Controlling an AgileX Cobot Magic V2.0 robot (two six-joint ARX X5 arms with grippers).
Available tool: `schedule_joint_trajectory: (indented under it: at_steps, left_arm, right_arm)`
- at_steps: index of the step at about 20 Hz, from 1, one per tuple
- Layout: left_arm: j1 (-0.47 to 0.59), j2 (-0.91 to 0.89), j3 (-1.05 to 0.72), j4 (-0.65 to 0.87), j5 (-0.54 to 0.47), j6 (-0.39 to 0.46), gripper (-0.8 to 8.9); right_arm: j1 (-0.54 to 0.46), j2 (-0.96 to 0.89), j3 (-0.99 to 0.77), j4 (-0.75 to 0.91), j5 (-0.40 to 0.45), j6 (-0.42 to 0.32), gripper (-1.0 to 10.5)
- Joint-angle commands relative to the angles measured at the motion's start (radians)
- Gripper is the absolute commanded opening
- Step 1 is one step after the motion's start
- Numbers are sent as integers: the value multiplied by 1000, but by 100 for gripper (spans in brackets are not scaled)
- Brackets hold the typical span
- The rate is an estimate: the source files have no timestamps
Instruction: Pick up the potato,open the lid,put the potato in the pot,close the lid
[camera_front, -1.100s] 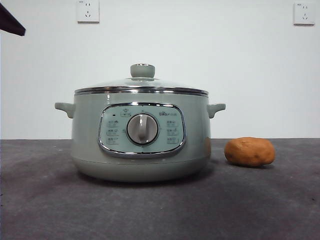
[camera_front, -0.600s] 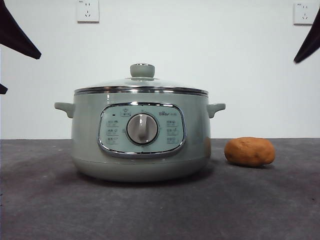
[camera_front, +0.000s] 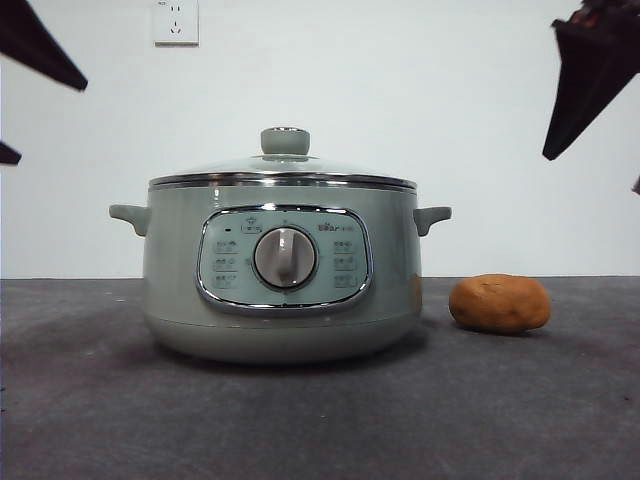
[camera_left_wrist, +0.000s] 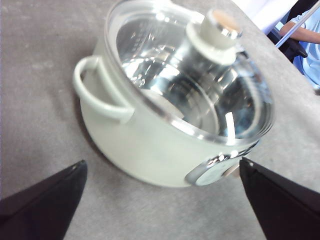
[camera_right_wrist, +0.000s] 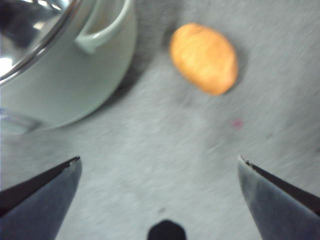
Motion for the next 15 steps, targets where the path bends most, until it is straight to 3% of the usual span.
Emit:
schedule_joint_trajectory:
  at_steps: [1,6,15]
  left_arm:
    - [-3,27,67,-76,6,32,628]
    - [-4,105,222,-274,6,124,628]
    - [-5,173,236,-304,5,133,628]
  right_arm:
    - [11,90,84,-28,51,-83,795]
    - [16,276,207,-45,97,-212,795]
    - [24,500,224,154,109,-368,793]
